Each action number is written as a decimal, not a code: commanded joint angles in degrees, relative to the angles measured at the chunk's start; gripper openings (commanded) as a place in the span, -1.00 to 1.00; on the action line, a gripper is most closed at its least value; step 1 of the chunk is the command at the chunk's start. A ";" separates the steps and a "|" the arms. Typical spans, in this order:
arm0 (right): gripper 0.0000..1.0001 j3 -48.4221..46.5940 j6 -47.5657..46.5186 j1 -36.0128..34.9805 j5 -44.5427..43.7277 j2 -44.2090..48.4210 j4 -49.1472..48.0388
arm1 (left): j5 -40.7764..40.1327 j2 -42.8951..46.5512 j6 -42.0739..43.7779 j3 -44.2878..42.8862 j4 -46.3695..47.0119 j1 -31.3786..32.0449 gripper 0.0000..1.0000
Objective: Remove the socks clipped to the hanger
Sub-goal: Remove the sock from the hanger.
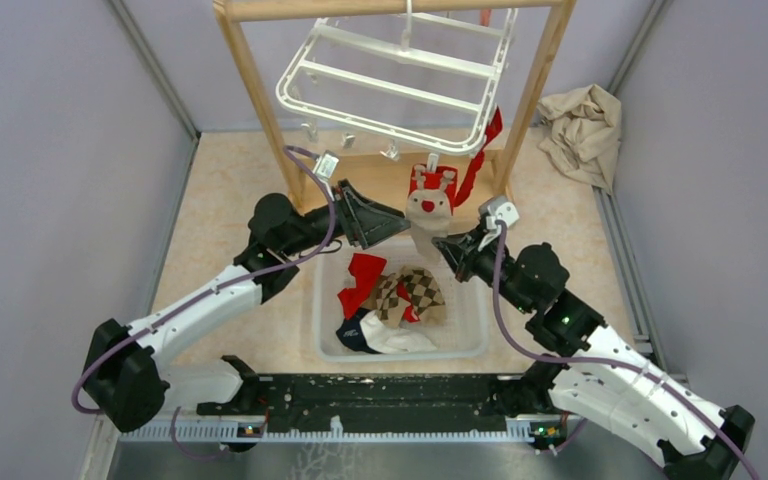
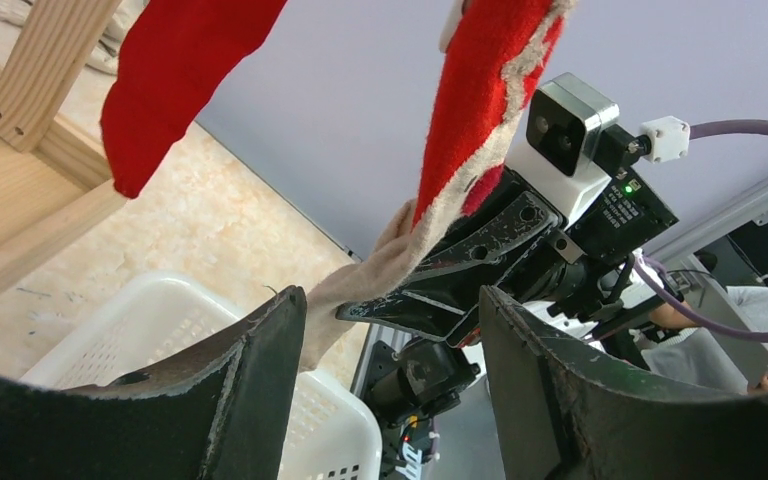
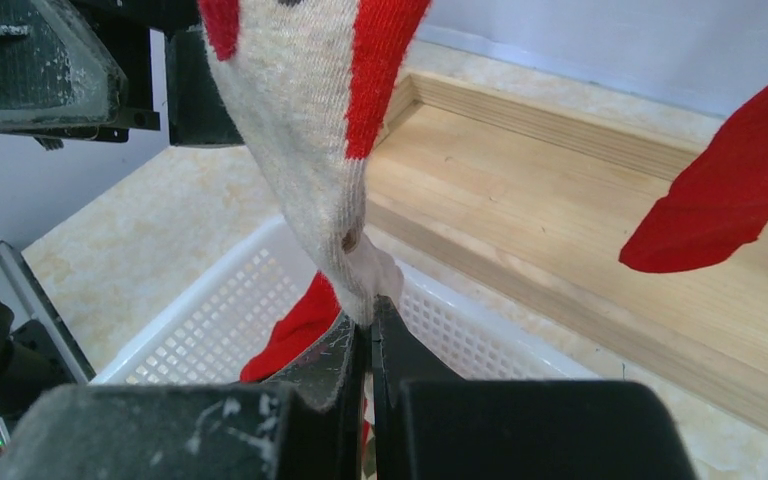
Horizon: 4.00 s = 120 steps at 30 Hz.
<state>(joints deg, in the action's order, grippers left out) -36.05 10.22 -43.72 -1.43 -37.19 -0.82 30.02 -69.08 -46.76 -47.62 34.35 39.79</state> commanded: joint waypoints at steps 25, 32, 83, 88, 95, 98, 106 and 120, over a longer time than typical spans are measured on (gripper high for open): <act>-1.00 -9.90 -5.31 0.25 20.39 -3.53 -0.68 | 2.80 3.71 8.18 -9.50 -5.83 -0.24 0.49; -1.00 -12.32 -5.54 0.28 21.57 -5.56 -0.27 | 4.22 2.76 7.92 -10.68 -5.59 -2.35 0.51; -1.00 -24.49 18.67 0.29 6.57 -14.25 8.41 | -4.46 2.89 19.56 1.12 -3.84 2.65 0.67; -1.00 -24.29 18.86 0.28 6.27 -14.39 8.12 | -3.99 1.23 19.59 0.50 -3.47 3.23 0.88; -1.00 -24.22 18.58 0.23 5.61 -14.86 8.42 | -3.16 1.21 19.60 -0.05 -2.77 3.67 0.98; -1.00 -24.19 18.49 0.26 5.43 -15.04 8.51 | -2.75 1.39 19.60 -0.70 -2.96 3.80 0.98; -1.00 -24.02 18.00 0.26 4.69 -14.99 8.71 | -0.70 1.70 19.40 -1.16 -3.09 4.24 0.98; -1.00 -24.16 18.42 0.29 4.34 -14.91 8.05 | -3.18 -0.20 20.04 -0.12 -2.90 5.19 0.94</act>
<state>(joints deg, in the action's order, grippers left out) -57.56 28.64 -43.72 3.81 -52.62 10.31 27.79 -68.73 -27.33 -47.18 29.61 44.53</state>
